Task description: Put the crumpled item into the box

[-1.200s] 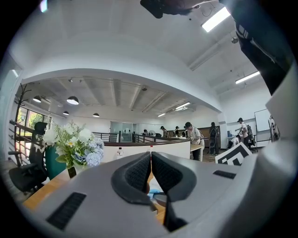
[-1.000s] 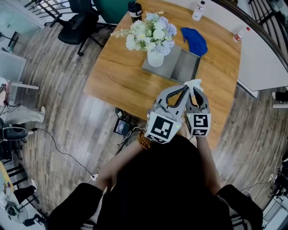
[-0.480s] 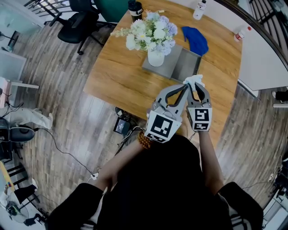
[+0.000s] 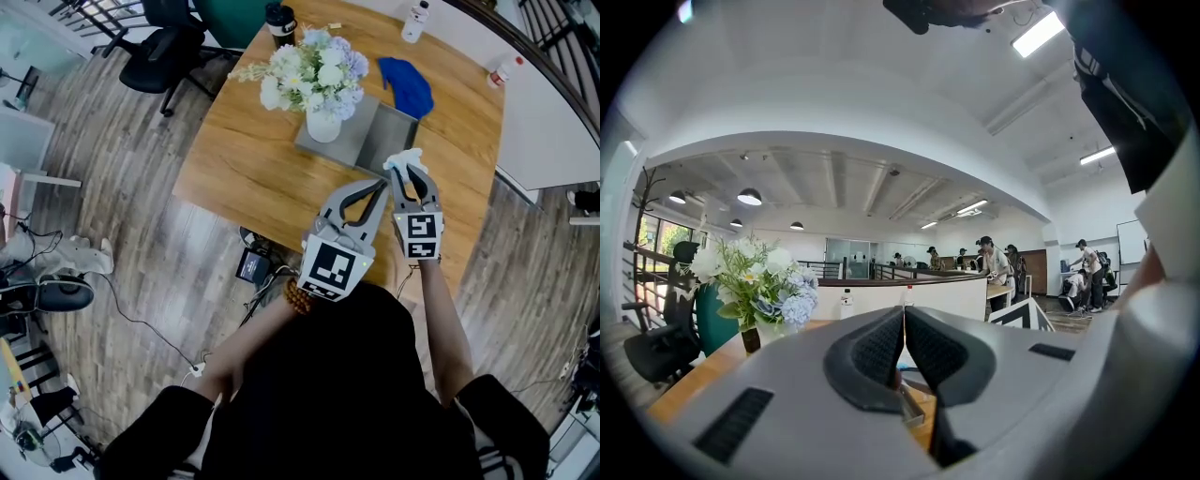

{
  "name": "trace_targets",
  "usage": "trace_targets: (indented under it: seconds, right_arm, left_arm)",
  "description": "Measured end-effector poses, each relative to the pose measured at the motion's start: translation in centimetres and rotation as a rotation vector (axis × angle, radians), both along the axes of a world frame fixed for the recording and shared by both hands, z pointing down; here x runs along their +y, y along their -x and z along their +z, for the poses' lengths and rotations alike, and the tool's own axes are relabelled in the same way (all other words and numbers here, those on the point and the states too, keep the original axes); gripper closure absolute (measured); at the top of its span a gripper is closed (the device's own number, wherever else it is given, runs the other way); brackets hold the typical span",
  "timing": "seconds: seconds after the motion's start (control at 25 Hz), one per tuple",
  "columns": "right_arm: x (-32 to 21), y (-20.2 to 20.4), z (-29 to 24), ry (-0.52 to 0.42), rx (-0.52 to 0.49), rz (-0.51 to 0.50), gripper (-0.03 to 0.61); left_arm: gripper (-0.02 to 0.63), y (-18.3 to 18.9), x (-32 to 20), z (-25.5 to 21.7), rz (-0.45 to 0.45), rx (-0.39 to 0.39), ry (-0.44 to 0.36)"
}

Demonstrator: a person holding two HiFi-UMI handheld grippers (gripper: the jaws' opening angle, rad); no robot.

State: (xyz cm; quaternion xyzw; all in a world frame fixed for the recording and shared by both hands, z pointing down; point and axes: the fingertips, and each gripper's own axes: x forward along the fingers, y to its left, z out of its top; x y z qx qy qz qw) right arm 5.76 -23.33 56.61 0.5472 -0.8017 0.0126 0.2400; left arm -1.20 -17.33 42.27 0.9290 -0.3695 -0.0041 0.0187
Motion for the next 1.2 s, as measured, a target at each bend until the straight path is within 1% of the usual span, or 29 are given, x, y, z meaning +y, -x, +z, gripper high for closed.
trace_targets:
  seconds: [0.2, 0.6, 0.92, 1.2]
  right_arm:
    - [-1.1, -0.8, 0.6, 0.006, 0.018, 0.008, 0.488]
    - [-4.1, -1.6, 2.2, 0.027, 0.041, -0.006, 0.488]
    - [-6.1, -1.9, 4.1, 0.068, 0.058, -0.016, 0.488]
    - [-8.3, -2.6, 7.1, 0.122, 0.067, -0.006, 0.486]
  left_arm:
    - [0.591, 0.4, -0.2, 0.2, -0.006, 0.000, 0.009]
    - [0.591, 0.7, -1.0, 0.8, -0.015, -0.012, 0.024]
    - [0.591, 1.4, -1.8, 1.3, -0.034, -0.018, 0.048]
    - [0.591, 1.5, -2.7, 1.9, -0.040, -0.019, 0.061]
